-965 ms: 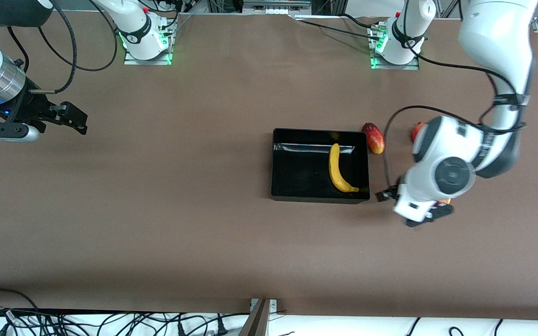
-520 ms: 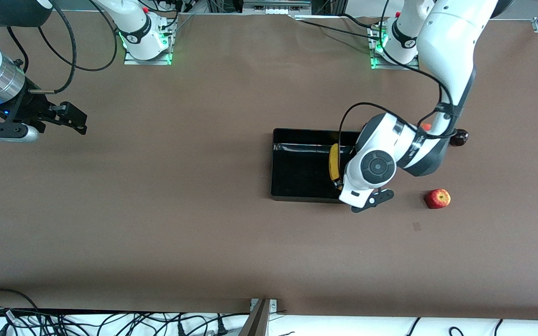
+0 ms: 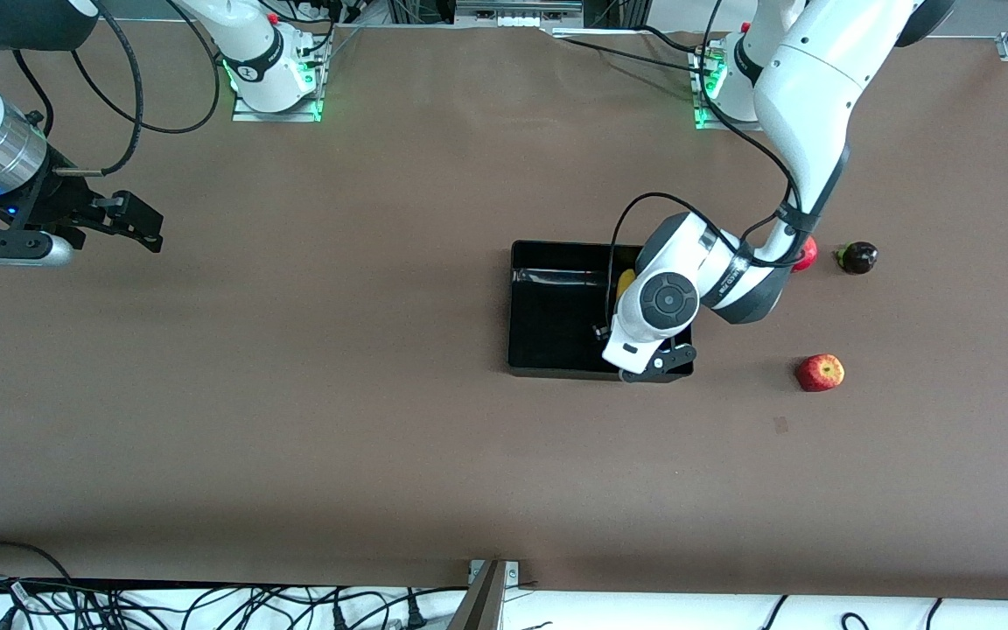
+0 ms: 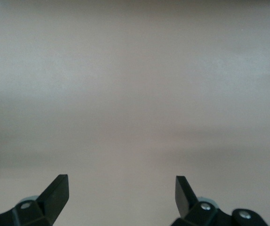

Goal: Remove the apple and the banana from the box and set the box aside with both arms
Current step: 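Move the left gripper back into the tray and grasp the yellow banana, then lift the banana out with the left gripper while the right gripper reaches the tray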

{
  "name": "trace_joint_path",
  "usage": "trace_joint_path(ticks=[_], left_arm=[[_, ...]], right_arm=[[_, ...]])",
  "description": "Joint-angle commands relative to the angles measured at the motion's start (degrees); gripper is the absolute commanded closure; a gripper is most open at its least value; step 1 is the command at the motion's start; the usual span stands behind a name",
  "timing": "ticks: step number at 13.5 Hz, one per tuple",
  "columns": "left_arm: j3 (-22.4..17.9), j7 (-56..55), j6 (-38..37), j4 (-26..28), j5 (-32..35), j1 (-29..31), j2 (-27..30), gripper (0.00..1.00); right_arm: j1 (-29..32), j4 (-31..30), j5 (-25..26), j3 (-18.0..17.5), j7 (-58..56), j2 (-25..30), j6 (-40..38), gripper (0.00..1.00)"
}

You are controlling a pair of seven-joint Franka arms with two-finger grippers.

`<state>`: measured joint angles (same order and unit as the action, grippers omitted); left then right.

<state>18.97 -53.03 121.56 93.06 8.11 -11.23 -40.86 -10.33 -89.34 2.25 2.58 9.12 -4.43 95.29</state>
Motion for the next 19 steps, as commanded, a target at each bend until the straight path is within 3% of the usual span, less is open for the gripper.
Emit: trace_joint_path(ticks=[1, 9, 10, 11, 13, 16, 19], left_arm=[[0.80, -0.76, 6.13, 5.01, 1.55, 0.16, 1.13, 0.00], [0.80, -4.01, 12.39, 6.52, 6.13, 0.60, -1.68, 0.02], [0.80, -4.02, 12.47, 6.52, 6.13, 0.60, -1.85, 0.20], [0.80, -4.02, 12.65, 6.52, 6.13, 0.68, -1.94, 0.44], [0.80, -4.19, 12.65, 6.61, 7.44, 0.60, -1.94, 1.00], [1.76, -4.72, 11.69, 6.52, 8.24, 0.77, -1.33, 1.00], [3.60, -4.20, 5.11, 6.08, 8.24, 1.91, 2.00, 1.00]], right_arm=[[0.57, 0.39, 0.56, -0.39, 0.38, 0.30, -0.54, 0.00], [0.48, 0.39, 0.65, -0.39, 0.29, 0.30, -0.46, 0.00], [0.48, 0.39, 0.65, -0.39, 0.29, 0.30, -0.46, 0.00], [0.48, 0.39, 0.65, -0.39, 0.20, 0.30, -0.37, 0.00], [0.48, 0.39, 0.82, -0.39, 0.11, 0.30, -0.37, 0.00], [0.13, 0.39, 1.08, -0.47, 0.11, 0.30, -0.63, 0.00], [0.22, 1.10, 1.09, -0.39, -0.15, 0.65, -1.16, 0.00]])
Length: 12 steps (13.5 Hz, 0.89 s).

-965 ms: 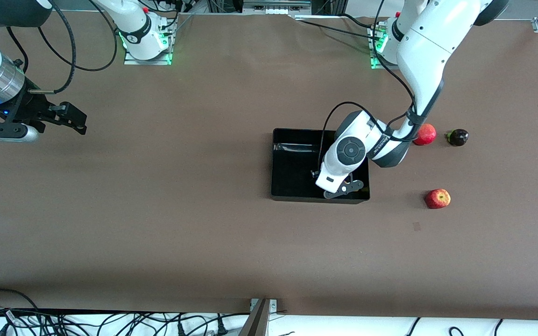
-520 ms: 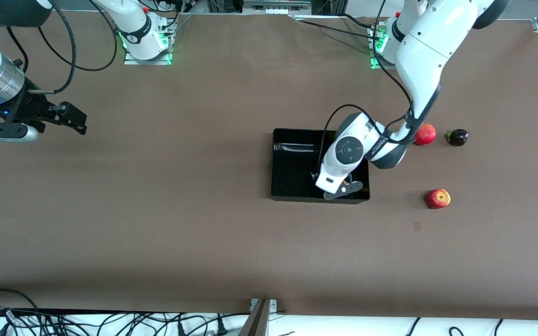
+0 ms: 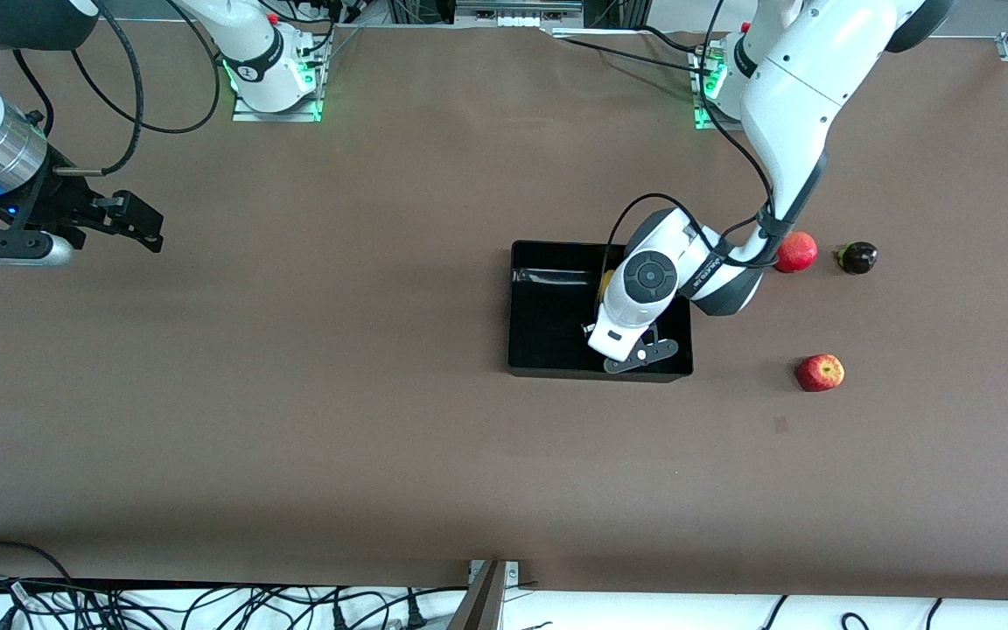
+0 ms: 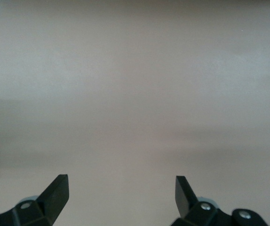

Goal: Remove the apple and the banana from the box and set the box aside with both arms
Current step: 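Lift the banana out with the left gripper while the right gripper reaches the tray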

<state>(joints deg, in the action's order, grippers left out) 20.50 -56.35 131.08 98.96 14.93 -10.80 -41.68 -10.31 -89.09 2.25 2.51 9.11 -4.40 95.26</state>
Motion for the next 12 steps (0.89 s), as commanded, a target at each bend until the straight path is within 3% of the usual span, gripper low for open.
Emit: trace_joint_path(ticks=[1, 4, 7, 9, 11, 12], left_arm=[[2.96, -0.43, -7.21, -0.26, 1.16, 3.14, 4.66, 1.00], [4.98, 9.10, -16.26, -0.87, -5.92, 8.41, 12.91, 1.00], [4.90, 25.89, -31.36, -7.27, -10.97, 15.44, 17.24, 1.00], [2.37, 37.57, -38.50, -11.23, -10.80, 18.44, 17.95, 1.00], [-3.51, 50.31, -39.50, -11.16, -9.57, 20.28, 18.30, 1.00], [-4.41, 55.77, -38.98, -11.25, -6.17, 22.38, 18.30, 1.00]], right_arm=[[0.20, 1.02, 1.17, -0.32, -0.15, 0.62, -1.22, 0.00], [0.29, 1.11, 0.73, -0.40, -0.58, 0.71, -2.45, 0.00], [-1.19, 0.75, 0.47, -0.93, -0.67, -2.00, -2.54, 0.00], [-2.60, -0.12, 0.29, -1.02, -2.34, -2.19, -2.54, 0.00], [-7.34, -0.12, -2.23, -1.02, -1.38, -4.02, -1.49, 0.00], [-8.14, -0.21, -5.21, -1.02, -0.94, -5.17, -0.53, 0.00]])
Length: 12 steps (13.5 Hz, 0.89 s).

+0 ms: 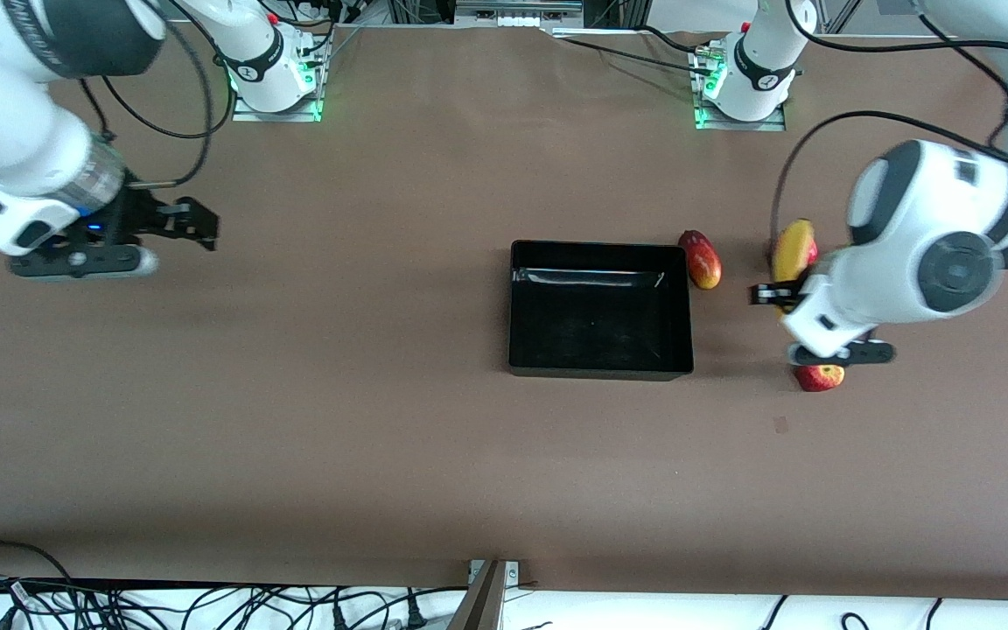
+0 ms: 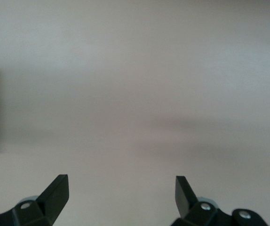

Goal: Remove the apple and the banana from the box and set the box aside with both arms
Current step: 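Lift the banana out with the left gripper while the right gripper reaches the tray, then set the banana beside the apple while the right gripper grasps the tray rim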

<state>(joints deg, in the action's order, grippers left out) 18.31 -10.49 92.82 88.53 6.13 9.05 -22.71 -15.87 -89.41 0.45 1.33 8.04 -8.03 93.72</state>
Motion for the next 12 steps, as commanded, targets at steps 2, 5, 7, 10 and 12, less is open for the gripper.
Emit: trace_joint_path(ticks=[2, 5, 7, 10, 12], left_arm=[[-2.23, 19.32, 3.04, -1.08, 5.29, 7.80, -3.29, 1.00], [-5.38, 26.39, 13.85, -0.38, 5.47, 10.19, -7.25, 1.00], [-7.14, 30.96, 20.52, -0.73, 5.47, 10.55, -12.77, 1.00], [-7.68, 31.85, 29.33, -0.29, 9.58, 12.04, -18.58, 1.00], [-7.85, 30.71, 35.56, 0.06, 11.43, 12.65, -22.18, 1.00]], right_arm=[[-7.56, 0.11, -7.03, 0.17, 6.50, -5.49, 5.83, 0.00], [-15.48, 0.37, -7.21, 0.17, 19.78, -13.31, 16.38, 0.00], [-19.35, 0.46, -7.30, 0.17, 27.60, -18.40, 23.32, 0.00], [-26.11, 1.42, -6.95, 0.26, 36.84, -26.05, 32.64, 0.00], [-29.02, 1.51, -6.69, 0.26, 40.89, -29.75, 37.83, 0.01]])
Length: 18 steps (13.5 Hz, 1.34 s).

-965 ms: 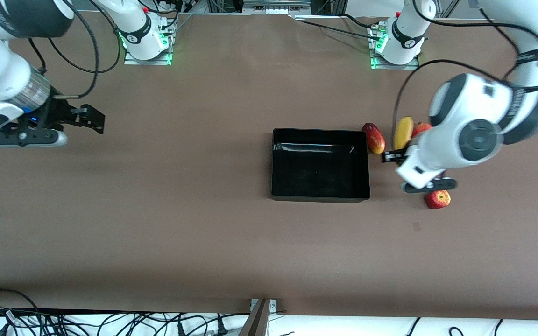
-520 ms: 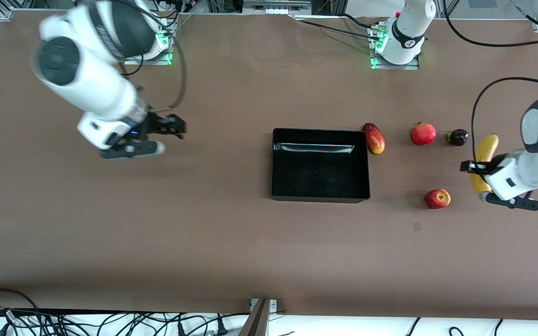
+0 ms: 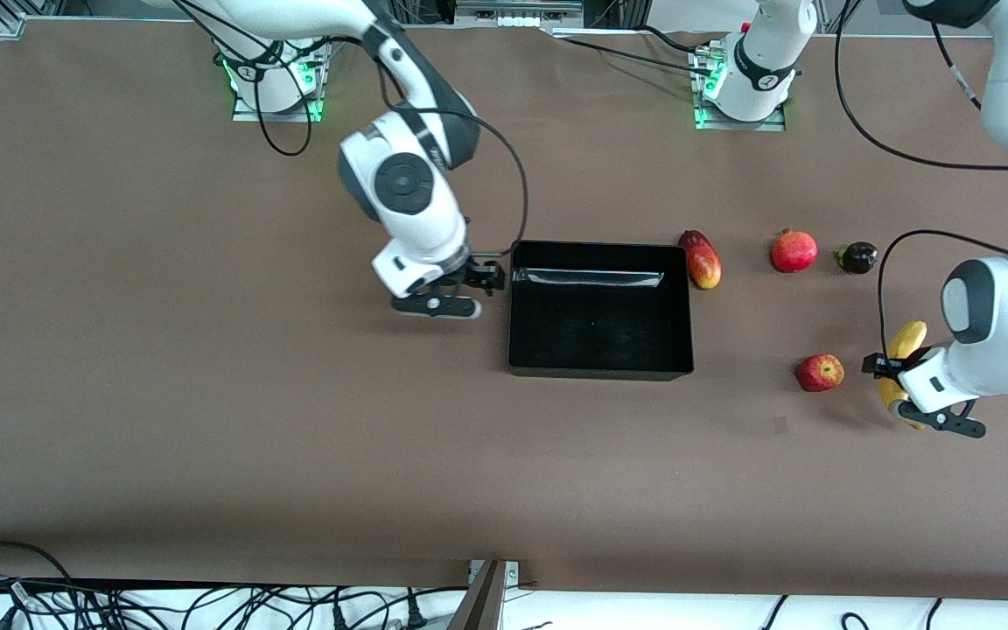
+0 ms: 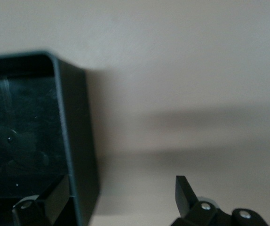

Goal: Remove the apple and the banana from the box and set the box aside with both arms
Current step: 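Set the banana beside the apple while the right gripper grasps the tray rim, then slide the tray toward the right arm while the left gripper withdraws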

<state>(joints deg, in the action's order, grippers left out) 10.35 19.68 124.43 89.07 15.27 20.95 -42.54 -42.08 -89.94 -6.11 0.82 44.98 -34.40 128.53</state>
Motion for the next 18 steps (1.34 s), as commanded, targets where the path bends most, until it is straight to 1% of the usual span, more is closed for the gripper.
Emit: trace_joint_path(ticks=[1, 2, 3, 4, 5, 6, 7, 8, 9, 10, 12, 14, 16, 17, 18], left_arm=[[-0.58, -0.33, 6.24, -0.22, 2.66, 0.84, -3.51, 1.00], [-1.02, -0.34, 7.92, 0.22, 2.66, 0.93, -4.04, 1.00], [-1.20, -0.34, 8.46, 0.49, 2.66, 0.93, -4.22, 1.00], [-1.38, -0.43, 8.81, 0.57, 2.66, 0.93, -4.31, 1.00], [-1.38, -0.43, 8.99, 0.49, 2.66, 0.93, -4.66, 0.83], [-1.38, -0.52, 8.99, 0.49, 2.57, 0.93, -4.92, 0.31], [-1.38, -0.61, 8.82, 0.49, 2.57, 0.93, -4.66, 0.00], [-1.38, -1.04, 8.12, 0.57, 2.57, 0.93, -3.88, 0.00], [-1.38, -1.83, 7.24, 0.49, 2.57, 1.02, -2.56, 0.00], [-1.29, -2.45, 4.36, 0.05, 2.22, 0.76, -0.64, 0.00], [-1.21, -2.63, -3.89, -0.48, 0.82, -0.12, 4.80, 0.00], [-1.47, -4.11, -12.15, -0.22, -5.48, -2.48, 11.91, 0.00], [-1.38, -10.94, -18.93, -0.30, -9.27, -4.51, 17.90, 0.00], [-1.38, -14.46, -20.61, -0.13, -11.73, -5.91, 20.45, 0.00], [-1.38, -16.67, -21.15, 0.74, -12.10, -7.32, 23.09, 0.00]], right_arm=[[-4.14, 2.05, -0.04, 0.85, 5.46, -4.44, 4.26, 0.01], [-4.59, 2.05, -0.04, 0.85, 5.82, -5.05, 4.53, 0.03], [-5.29, 1.96, -0.13, 0.85, 6.00, -5.41, 4.62, 0.07], [-5.64, 1.96, -0.21, 0.85, 6.00, -5.93, 5.40, 0.21], [-6.08, 1.96, -0.13, 0.85, 5.91, -6.55, 6.63, 0.38], [-6.09, 1.87, 0.05, 0.85, 5.91, -6.90, 6.90, 0.60], [-6.26, 1.70, 0.14, 0.85, 5.91, -7.52, 7.08, 0.81], [-6.44, 1.61, 0.05, 0.85, 5.82, -7.61, 7.08, 1.00], [-6.44, 1.44, 0.14, 0.85, 5.82, -7.70, 6.99, 1.00], [-6.35, 1.35, 0.14, 0.85, 5.82, -7.70, 6.91, 1.00], [-6.00, 1.43, 0.22, 1.02, 4.87, -7.44, 6.73, 1.00], [-4.51, 1.43, 0.31, 1.72, 1.98, -5.78, 5.68, 1.00], [-0.92, 1.52, 0.05, 2.95, -5.82, -1.74, -1.85, 1.00], [0.93, 0.91, -0.04, 4.09, -10.91, 0.28, -5.19, 1.00], [2.08, 0.38, -0.04, 5.75, -15.57, 2.04, -8.09, 1.00]])
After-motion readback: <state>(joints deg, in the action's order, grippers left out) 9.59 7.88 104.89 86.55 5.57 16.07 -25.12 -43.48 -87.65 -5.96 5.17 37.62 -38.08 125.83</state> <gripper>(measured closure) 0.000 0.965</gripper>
